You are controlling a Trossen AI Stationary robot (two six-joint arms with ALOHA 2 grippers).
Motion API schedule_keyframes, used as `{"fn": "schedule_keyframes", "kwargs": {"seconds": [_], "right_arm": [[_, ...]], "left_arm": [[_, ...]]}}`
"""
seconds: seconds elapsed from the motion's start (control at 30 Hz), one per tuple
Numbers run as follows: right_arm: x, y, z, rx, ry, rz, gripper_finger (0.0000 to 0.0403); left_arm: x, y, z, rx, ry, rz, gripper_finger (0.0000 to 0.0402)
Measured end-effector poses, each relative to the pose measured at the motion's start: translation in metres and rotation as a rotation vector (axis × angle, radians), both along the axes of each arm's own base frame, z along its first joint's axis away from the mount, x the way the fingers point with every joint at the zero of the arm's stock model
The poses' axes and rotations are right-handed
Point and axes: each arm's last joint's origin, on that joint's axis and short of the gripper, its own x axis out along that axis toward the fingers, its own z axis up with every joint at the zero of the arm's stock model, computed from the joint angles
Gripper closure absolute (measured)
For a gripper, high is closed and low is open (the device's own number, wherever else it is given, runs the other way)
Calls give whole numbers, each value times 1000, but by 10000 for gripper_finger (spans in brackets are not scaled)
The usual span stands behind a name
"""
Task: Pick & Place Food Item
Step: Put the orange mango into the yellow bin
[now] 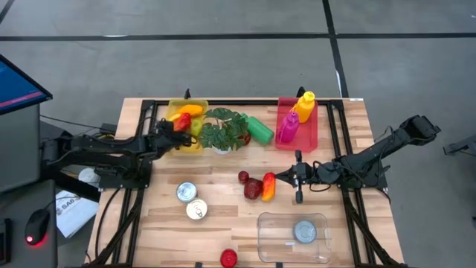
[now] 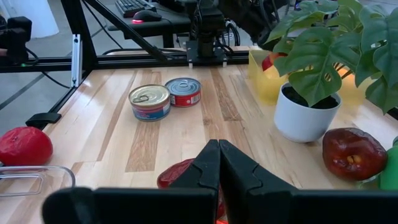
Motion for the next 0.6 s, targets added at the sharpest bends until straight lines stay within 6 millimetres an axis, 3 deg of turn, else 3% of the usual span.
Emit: {"fn": "schedule_keyframes", "kwargs": {"seconds": [0.17,0.33,0.6], "right_arm": [[0,0,0,0,-1,-1,403],[0,-1,0,0,-1,-5,403],[4,-5,-4,-6,15,-33,403]], "left_arm": [[6,2,16,120,-46,-50,164],[5,12,27,249,24,-14,168],[-6,43,21,194,99,27,167]]}}
